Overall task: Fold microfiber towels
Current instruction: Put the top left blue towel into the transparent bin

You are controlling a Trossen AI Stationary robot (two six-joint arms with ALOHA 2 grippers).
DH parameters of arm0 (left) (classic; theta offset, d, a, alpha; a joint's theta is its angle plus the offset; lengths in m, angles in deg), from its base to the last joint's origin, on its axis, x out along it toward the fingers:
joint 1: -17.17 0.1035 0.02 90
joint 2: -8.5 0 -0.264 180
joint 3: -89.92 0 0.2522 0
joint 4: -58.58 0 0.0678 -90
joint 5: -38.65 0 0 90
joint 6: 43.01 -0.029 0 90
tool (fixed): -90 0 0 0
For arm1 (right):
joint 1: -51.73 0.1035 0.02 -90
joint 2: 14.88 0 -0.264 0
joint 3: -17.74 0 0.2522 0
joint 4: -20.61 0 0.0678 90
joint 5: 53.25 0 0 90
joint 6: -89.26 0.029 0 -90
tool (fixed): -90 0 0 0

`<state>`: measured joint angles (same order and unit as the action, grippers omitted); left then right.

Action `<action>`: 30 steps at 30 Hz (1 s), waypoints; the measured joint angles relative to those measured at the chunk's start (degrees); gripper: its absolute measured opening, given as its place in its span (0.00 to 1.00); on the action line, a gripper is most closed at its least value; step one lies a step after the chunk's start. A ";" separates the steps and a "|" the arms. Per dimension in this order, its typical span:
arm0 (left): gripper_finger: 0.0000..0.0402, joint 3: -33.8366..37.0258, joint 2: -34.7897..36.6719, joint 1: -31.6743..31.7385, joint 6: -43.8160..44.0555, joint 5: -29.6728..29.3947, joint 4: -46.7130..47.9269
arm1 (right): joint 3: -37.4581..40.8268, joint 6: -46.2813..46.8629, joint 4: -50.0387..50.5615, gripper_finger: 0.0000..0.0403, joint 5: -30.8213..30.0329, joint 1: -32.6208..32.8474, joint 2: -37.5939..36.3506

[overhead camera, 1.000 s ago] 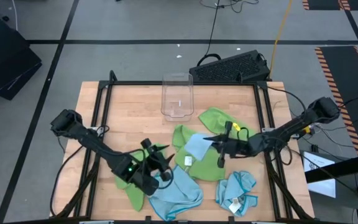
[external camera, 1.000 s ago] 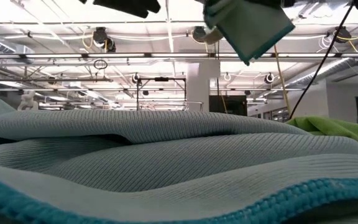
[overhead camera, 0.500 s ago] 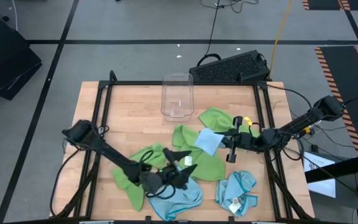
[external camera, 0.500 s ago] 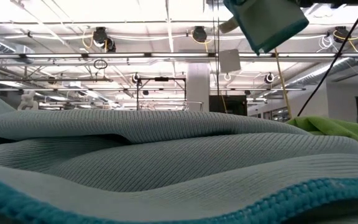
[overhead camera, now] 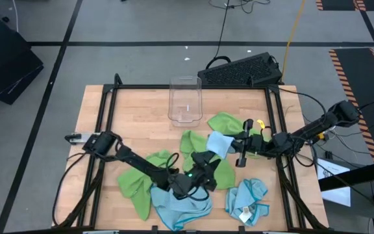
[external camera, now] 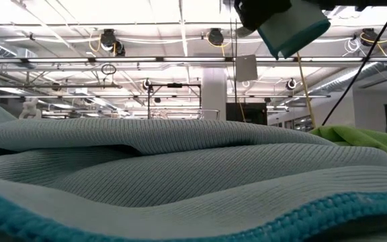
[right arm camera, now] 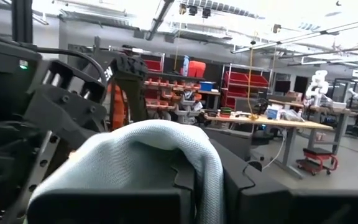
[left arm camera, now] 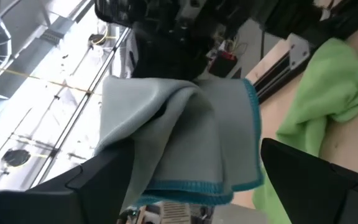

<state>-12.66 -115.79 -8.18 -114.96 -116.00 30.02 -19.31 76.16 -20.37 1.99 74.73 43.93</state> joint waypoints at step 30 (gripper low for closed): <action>0.87 -0.17 0.00 6.87 4.71 -3.05 -1.27 | 0.00 1.32 -0.69 0.05 -10.06 -1.65 0.01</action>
<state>-12.83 -115.79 -1.31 -110.25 -119.05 28.76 -19.31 77.49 -21.06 -8.07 73.08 43.94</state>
